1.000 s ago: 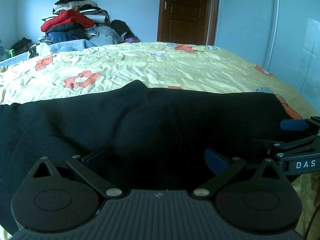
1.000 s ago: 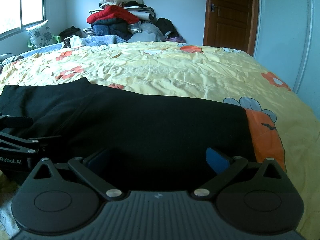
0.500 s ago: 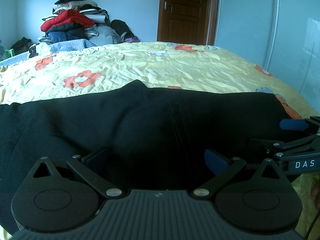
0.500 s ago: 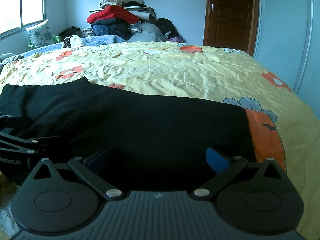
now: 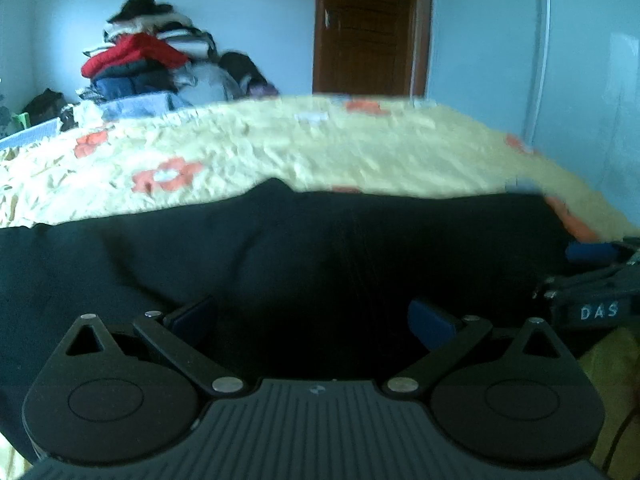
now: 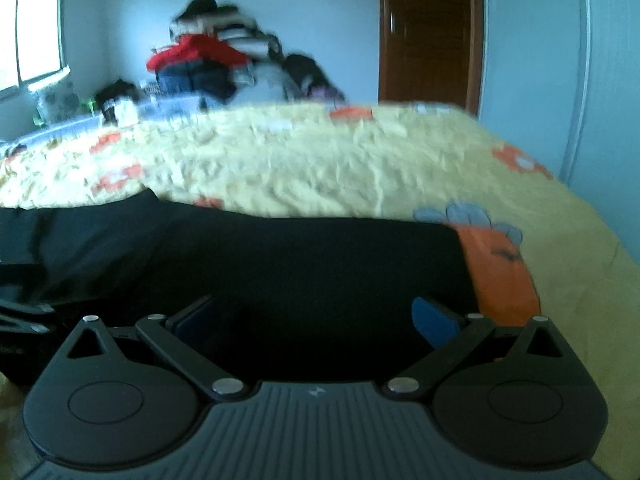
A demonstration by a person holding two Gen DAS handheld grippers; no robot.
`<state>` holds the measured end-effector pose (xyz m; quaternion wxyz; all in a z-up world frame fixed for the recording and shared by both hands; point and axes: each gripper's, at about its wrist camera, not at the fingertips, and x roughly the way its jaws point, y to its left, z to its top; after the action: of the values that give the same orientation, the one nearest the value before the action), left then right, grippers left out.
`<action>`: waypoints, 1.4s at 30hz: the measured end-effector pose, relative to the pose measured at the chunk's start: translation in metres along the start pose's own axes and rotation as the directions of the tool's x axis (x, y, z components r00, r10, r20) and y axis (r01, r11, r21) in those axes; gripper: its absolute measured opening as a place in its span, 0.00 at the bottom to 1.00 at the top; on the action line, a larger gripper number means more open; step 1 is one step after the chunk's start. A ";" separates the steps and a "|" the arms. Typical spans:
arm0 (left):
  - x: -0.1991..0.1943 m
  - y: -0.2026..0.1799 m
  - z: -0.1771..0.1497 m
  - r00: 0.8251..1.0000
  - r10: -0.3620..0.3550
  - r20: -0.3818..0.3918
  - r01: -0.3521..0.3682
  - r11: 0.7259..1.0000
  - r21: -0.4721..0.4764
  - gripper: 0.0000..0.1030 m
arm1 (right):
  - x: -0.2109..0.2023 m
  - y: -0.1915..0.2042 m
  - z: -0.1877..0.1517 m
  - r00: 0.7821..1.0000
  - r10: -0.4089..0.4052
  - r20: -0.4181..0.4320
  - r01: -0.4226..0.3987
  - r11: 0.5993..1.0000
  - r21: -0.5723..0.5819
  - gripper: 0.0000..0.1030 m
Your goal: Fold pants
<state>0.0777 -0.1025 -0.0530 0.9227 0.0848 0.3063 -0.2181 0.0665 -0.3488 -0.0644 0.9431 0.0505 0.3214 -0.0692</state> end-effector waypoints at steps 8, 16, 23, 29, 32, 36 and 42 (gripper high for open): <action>-0.010 0.000 0.000 0.999 0.029 0.042 -0.028 1.000 -0.001 1.00 | -0.014 0.002 0.005 0.999 -0.027 0.026 0.028 0.999 -0.026 1.00; -0.014 0.003 -0.004 1.000 -0.015 0.006 0.015 1.000 0.026 1.00 | -0.003 0.004 -0.005 1.000 0.014 -0.019 -0.015 0.998 -0.063 1.00; -0.047 0.049 -0.008 0.986 0.156 0.053 -0.158 0.987 0.034 1.00 | -0.019 0.014 0.004 1.000 0.029 0.000 -0.029 0.998 -0.063 1.00; -0.053 0.135 -0.017 0.960 0.278 -0.044 -0.281 0.951 -0.131 1.00 | -0.036 0.091 0.024 0.986 0.137 0.094 -0.102 0.946 -0.308 1.00; -0.054 0.165 -0.021 0.974 0.217 -0.072 -0.227 0.956 -0.185 0.99 | -0.038 0.132 0.029 0.975 0.187 0.117 -0.116 0.886 -0.448 1.00; -0.082 0.193 -0.016 0.931 0.366 0.007 -0.356 0.910 -0.214 1.00 | -0.051 0.183 0.034 0.953 0.250 0.169 -0.105 0.800 -0.590 1.00; -0.101 0.265 -0.030 0.922 0.374 -0.101 -0.380 0.825 -0.419 0.99 | -0.074 0.258 0.012 0.896 0.426 0.124 -0.190 0.621 -0.760 0.98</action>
<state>0.1102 0.1774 -0.0101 0.9409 -0.0606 0.3305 0.0419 0.0581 -0.0892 0.0036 0.9172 -0.2860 0.1651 0.2231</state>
